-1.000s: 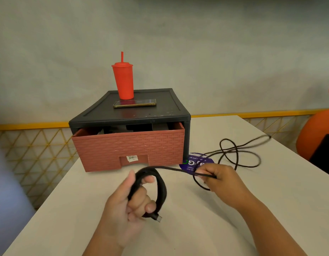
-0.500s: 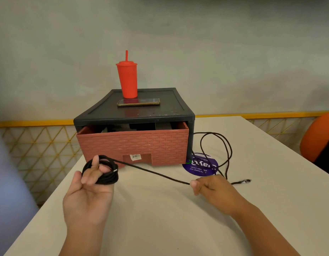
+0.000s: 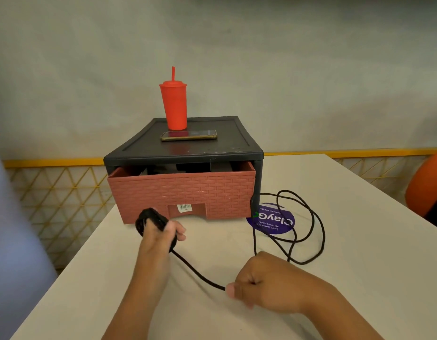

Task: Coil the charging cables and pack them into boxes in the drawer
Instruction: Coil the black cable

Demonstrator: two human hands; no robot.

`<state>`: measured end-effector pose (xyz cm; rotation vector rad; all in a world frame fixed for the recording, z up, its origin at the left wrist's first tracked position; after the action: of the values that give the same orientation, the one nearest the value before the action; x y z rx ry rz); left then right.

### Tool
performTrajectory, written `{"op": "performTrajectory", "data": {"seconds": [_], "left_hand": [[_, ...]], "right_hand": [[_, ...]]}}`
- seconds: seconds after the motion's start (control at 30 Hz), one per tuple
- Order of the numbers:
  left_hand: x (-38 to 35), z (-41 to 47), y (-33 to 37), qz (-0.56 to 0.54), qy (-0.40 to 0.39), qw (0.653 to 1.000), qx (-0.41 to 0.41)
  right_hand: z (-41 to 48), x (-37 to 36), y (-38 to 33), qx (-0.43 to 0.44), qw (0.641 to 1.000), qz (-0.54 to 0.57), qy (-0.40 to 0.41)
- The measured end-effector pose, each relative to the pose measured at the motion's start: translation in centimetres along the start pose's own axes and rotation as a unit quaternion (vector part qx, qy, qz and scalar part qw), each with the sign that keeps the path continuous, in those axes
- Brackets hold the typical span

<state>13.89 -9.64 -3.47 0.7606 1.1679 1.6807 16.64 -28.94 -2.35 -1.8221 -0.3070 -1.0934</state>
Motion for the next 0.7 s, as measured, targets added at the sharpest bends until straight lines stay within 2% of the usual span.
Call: {"op": "performTrajectory", "data": {"seconds": [0.13, 0.2, 0.47, 0.6, 0.7], "left_hand": [[-1.3, -1.0, -0.7, 0.177, -0.078, 0.981, 0.01], [-1.8, -1.3, -0.9, 0.229, -0.11, 0.967, 0.0], [-3.6, -1.6, -0.4, 0.308, -0.234, 0.922, 0.01], [-4.3, -1.9, -0.5, 0.353, -0.266, 0.896, 0.052], [-4.6, -2.2, -1.0, 0.344, -0.271, 0.897, 0.059]], "right_hand": [[-1.0, 1.2, 0.3, 0.024, 0.997, 0.058, 0.05], [-1.3, 1.6, 0.7, 0.034, 0.992, 0.088, 0.083], [-1.6, 2.6, 1.5, 0.054, 0.965, 0.159, 0.199], [-1.6, 2.7, 1.4, 0.067, 0.95, 0.197, 0.232], [-1.7, 2.9, 1.4, 0.067, 0.942, 0.19, 0.268]]}}
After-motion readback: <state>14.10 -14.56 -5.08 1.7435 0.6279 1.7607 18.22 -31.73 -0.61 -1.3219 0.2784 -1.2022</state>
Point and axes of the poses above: each hand's wrist, its own z-axis towards the middle knuckle, its own x-axis out of the back of the hand, y = z × x, the point moved 3 cm from there along z, towards the middle knuckle, and after that the axes turned 6 degrees about -y, right-handed, at the moved point
